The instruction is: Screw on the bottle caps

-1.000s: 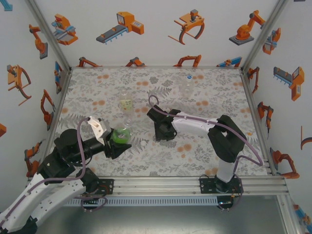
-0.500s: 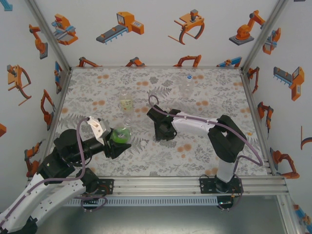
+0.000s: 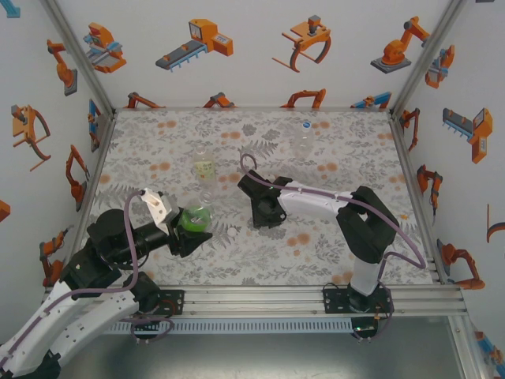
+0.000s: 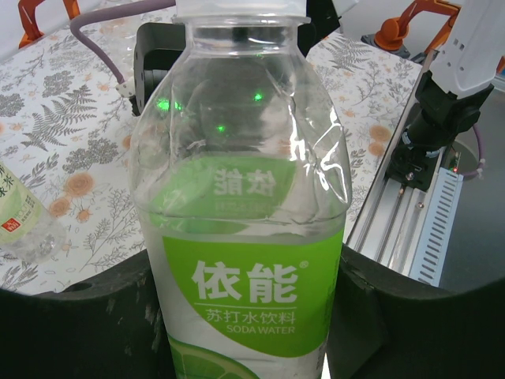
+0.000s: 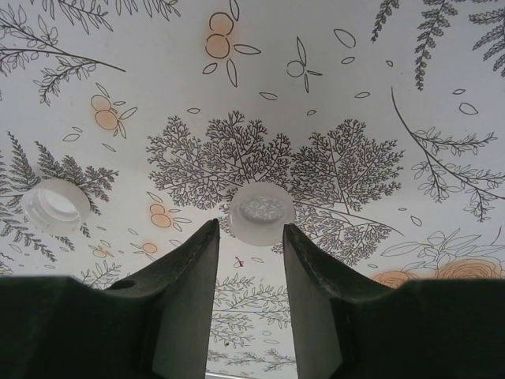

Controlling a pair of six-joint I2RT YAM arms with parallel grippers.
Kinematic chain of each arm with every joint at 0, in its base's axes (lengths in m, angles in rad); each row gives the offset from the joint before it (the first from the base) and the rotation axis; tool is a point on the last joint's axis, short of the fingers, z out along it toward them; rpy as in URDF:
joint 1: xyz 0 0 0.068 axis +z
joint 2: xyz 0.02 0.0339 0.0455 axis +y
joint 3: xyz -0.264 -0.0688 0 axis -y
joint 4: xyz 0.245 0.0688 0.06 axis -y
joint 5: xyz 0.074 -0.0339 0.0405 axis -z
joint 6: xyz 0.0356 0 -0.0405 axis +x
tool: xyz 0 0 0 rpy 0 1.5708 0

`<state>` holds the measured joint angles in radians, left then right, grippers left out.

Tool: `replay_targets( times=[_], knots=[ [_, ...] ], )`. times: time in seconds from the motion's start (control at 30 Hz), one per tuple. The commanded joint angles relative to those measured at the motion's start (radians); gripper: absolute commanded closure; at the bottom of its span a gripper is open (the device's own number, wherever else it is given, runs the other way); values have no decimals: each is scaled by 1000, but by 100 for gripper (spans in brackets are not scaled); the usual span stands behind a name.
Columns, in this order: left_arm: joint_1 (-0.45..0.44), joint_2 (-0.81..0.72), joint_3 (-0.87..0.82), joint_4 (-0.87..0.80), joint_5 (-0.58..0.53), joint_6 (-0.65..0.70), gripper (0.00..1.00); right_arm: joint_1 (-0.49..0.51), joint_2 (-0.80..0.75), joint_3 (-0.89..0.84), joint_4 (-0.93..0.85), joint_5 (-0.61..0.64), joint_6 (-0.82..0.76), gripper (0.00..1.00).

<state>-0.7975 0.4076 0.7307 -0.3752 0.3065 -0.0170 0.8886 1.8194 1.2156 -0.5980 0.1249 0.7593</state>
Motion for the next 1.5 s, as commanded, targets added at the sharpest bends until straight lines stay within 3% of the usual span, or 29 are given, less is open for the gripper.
replay_targets(
  times=[0.0,0.2,1.17,1.47],
  knots=[
    [5,-10,-8,21,-2,-21,100,-2,-4,22,-25,20,-10,60],
    [6,-10,-8,21,-6,-21,100,-2,6,23,-28,15,-8,55],
    [5,-16,-10,23,-13,-22,100,-2,40,11,-7,-7,0,56],
    [4,-18,-10,17,-15,-23,100,-4,44,-21,21,-20,16,63]
  ],
)
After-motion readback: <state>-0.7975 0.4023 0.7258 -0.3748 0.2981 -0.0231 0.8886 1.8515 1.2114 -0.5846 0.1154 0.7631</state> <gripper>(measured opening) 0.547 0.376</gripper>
